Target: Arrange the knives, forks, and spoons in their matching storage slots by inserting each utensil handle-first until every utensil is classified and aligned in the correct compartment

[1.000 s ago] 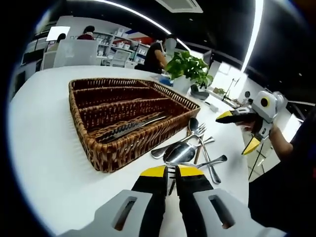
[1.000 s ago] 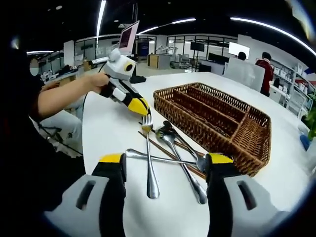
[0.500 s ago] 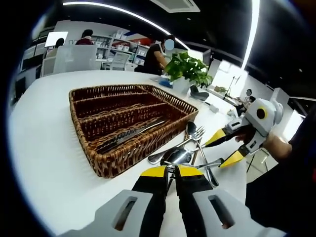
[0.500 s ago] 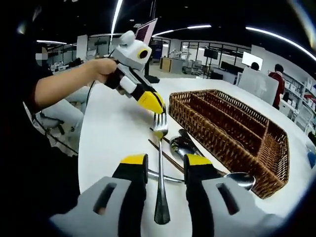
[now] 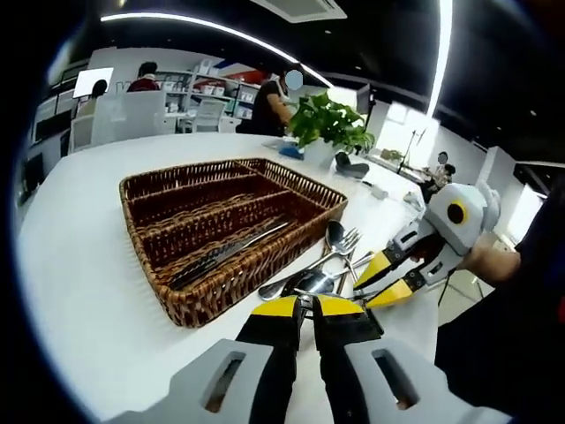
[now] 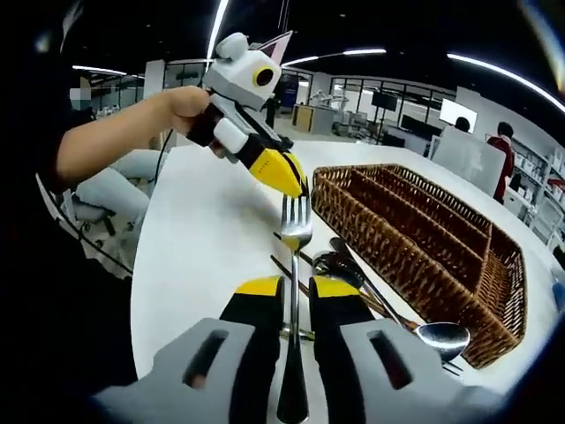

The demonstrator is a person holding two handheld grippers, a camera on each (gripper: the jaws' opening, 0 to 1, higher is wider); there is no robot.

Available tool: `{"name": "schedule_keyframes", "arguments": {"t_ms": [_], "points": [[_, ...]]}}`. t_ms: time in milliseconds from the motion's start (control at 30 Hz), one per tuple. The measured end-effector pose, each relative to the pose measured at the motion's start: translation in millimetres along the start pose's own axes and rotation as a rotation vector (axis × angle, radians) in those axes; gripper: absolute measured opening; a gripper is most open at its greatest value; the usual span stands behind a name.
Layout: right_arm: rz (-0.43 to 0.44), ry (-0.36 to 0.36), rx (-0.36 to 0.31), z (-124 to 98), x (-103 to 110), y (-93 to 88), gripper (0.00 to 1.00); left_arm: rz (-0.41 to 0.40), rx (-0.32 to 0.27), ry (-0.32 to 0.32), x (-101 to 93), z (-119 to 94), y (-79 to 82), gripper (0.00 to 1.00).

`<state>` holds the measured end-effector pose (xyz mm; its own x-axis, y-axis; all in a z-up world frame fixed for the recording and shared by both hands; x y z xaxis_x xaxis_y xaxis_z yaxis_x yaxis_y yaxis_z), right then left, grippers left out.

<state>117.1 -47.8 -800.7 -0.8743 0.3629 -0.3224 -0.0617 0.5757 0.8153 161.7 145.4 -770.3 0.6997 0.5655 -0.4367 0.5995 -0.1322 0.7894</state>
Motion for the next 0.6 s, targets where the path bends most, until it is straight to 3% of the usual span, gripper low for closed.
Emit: {"name": "schedule_keyframes", "arguments": {"t_ms": [367, 600], "points": [[-0.043, -0.027, 0.027, -0.3, 1.6, -1.1, 0.03, 0.033, 0.008, 0.004, -3.2, -2.1, 2.5, 0.06], [-0.027, -0.025, 0.018, -4.5, 1.8, 3.4, 0.03, 0.082, 0.021, -0.005, -7.7, -3.5, 2.6, 0.16]]}}
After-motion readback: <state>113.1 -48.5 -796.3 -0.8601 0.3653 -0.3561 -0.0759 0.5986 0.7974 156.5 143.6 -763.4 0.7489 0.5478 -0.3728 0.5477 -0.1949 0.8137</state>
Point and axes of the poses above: the point that each gripper's makers call its tool centre point, and the gripper's own axes: z roughly forward along the fingers, x roughly to its left, y roughly out of its top, the point moved 9 cm from there along -z, roughly backward along the fingers, and after that the axes turned 10 degrees about -z, right-handed, at the moved point
